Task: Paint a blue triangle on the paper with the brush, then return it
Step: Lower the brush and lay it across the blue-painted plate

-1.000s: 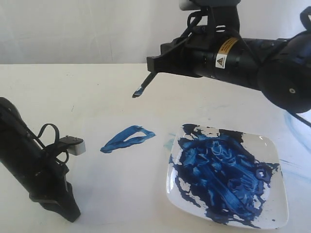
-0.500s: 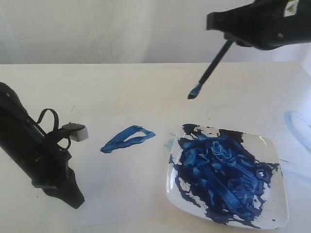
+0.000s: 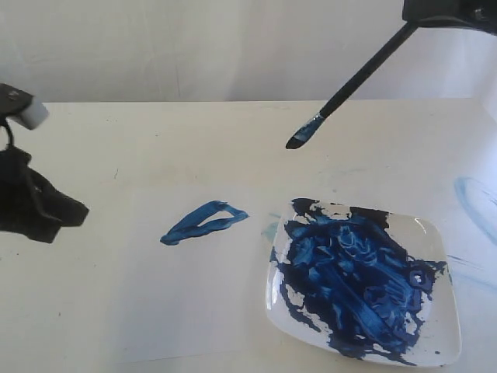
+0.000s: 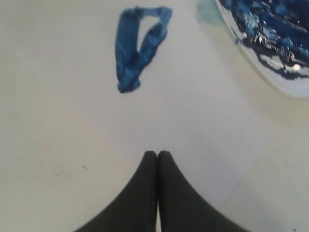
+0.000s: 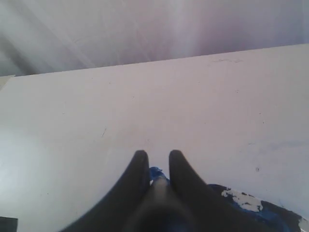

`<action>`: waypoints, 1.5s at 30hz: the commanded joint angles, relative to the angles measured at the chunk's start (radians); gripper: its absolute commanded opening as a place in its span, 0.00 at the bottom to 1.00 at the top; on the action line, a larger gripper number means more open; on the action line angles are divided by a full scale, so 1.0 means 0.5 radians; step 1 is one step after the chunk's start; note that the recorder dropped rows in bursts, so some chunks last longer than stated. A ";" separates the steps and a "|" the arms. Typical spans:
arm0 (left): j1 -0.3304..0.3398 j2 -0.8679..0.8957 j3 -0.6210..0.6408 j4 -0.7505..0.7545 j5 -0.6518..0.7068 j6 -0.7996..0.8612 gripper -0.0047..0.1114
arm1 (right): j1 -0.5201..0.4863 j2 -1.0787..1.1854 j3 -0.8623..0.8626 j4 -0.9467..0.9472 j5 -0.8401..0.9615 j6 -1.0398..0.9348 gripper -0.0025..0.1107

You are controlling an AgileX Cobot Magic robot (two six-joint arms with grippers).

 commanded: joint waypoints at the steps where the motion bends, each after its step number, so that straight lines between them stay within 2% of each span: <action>1: 0.018 -0.379 0.139 -0.054 -0.116 0.121 0.04 | -0.208 0.068 -0.017 0.131 0.133 -0.048 0.02; 9: 0.018 -0.783 0.392 -0.050 -0.430 0.258 0.04 | -0.502 0.328 0.023 0.530 0.678 -0.393 0.02; 13: 0.018 -0.814 0.466 -0.058 -0.535 0.258 0.04 | -0.596 0.400 0.098 0.547 0.684 -0.388 0.02; 21: 0.018 -0.814 0.470 -0.100 -0.561 0.253 0.04 | -0.921 0.270 0.819 0.688 0.421 -0.439 0.02; 25: 0.018 -0.814 0.470 -0.100 -0.558 0.253 0.04 | -1.058 0.270 0.955 0.991 0.502 -0.565 0.02; 34: 0.018 -0.814 0.470 -0.113 -0.558 0.251 0.04 | -1.493 0.270 1.161 0.983 0.714 -0.663 0.02; 41: 0.018 -0.814 0.470 -0.114 -0.545 0.251 0.04 | -1.559 0.295 1.300 1.006 0.548 -0.686 0.02; 45: 0.018 -0.814 0.470 -0.114 -0.541 0.251 0.04 | -1.559 0.381 1.301 1.062 0.611 -0.686 0.02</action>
